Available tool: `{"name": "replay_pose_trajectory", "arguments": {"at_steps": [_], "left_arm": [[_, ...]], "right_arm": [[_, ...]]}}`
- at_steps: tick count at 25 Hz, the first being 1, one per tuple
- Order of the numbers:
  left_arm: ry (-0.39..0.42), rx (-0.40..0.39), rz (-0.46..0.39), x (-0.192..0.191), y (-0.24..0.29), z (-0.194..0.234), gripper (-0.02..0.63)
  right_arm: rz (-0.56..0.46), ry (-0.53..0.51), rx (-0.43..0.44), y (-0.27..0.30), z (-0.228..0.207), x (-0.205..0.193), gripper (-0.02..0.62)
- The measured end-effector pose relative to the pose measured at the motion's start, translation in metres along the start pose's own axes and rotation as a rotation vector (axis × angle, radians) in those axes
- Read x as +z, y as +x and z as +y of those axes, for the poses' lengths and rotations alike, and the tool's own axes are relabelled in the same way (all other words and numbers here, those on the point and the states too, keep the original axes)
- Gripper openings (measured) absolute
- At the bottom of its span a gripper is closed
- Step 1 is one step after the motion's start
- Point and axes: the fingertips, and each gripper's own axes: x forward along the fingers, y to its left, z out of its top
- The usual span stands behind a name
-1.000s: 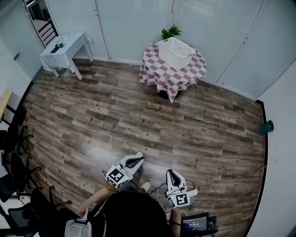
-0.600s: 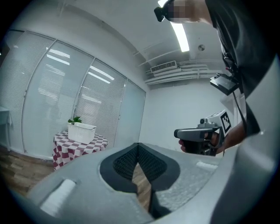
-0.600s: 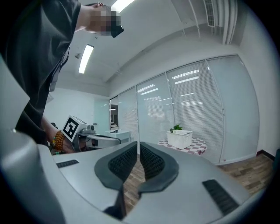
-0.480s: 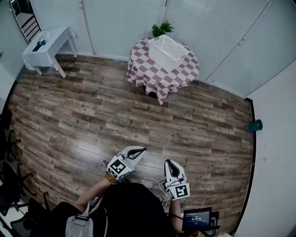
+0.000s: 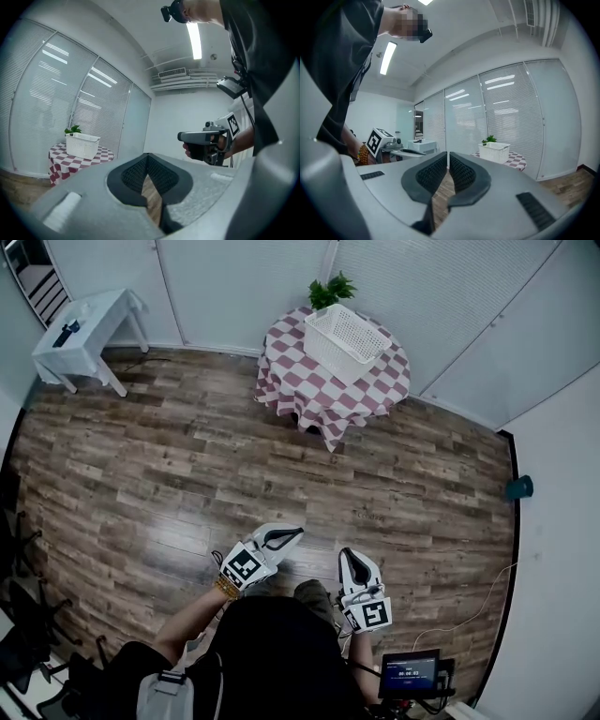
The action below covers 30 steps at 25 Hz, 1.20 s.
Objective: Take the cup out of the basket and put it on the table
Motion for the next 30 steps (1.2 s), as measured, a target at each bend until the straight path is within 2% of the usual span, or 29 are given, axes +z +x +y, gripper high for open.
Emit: {"name": "replay_pose_trajectory", "arguments": {"at_steps": [8,13,20,25,30], "left_arm": [[-0.014,0.030,0.031,-0.003,0.027,0.029,0.005],[-0.002,0.063,0.049,0.004,0.061,0.041,0.005],[-0.016,0.148,0.061,0.013,0.131,0.070,0.005],[-0.021,0.182,0.062,0.027,0.189,0.088,0.005],[-0.014,0.222,0.067,0.038,0.229,0.101,0.005]], "right_arm": [[-0.006,0.037,0.032,0.035,-0.032,-0.004,0.012],[-0.031,0.045,0.095,0.059,-0.065,-0.006,0.012],[-0.047,0.056,0.181,0.086,-0.147,-0.006,0.012],[-0.052,0.052,0.195,0.093,-0.214,-0.007,0.011],[-0.062,0.059,0.206,0.098,-0.264,-0.007,0.012]]}}
